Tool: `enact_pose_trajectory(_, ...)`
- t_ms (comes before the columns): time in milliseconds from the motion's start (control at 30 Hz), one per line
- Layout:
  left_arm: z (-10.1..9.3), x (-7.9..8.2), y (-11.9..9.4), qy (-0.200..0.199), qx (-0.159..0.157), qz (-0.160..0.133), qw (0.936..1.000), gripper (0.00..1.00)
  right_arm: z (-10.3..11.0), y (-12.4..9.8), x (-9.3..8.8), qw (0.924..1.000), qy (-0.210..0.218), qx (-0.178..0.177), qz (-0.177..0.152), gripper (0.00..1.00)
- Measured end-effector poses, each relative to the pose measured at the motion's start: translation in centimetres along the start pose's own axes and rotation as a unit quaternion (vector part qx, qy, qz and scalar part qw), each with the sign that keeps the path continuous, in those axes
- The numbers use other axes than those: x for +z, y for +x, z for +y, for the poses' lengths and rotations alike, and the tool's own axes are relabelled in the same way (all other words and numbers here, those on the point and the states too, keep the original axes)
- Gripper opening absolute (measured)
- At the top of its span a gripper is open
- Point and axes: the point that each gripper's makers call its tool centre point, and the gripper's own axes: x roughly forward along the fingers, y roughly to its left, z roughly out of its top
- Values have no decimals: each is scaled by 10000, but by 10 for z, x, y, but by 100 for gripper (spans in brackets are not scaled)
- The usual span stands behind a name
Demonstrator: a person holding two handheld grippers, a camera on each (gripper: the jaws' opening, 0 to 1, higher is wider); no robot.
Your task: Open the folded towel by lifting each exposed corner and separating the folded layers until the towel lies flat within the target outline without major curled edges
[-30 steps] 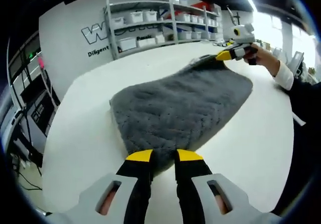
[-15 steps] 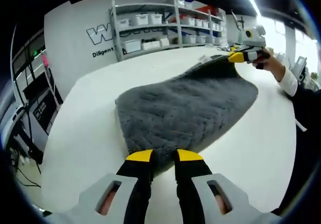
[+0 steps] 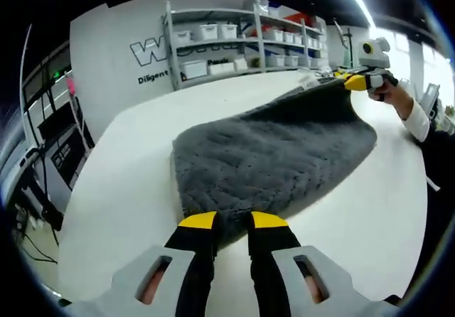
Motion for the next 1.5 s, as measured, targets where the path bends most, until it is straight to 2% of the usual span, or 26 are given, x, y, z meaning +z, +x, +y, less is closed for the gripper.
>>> enact_pose_trajectory(233, 5, 1, 4, 59, 121, -84, 9999, 17, 18, 5, -4, 9996, -220, 163, 102, 1)
enact_pose_trajectory(633, 9, 5, 6, 165, 323, -250, 9990, 17, 34, 5, 2, 9987, -208, 465, -57, 1)
enact_pose_trajectory(900, -6, 6, 5, 158, 439, -391, 9981, 17, 52, 7, 1, 9969, -388, 681, -81, 1)
enact_pose_trajectory(1033, -14, 5, 4, 148, 463, -423, 9979, 18, 54, 9, 1, 9962, -381, 781, -67, 1)
enact_pose_trajectory(1233, -5, 6, 4, 94, 423, -402, 9983, 19, 60, 13, -1, 9951, -430, 889, -53, 1)
enact_pose_trajectory(1500, -5, 4, -4, -27, 345, -382, 9987, 20, 65, 15, 0, 9928, -691, 977, -63, 1)
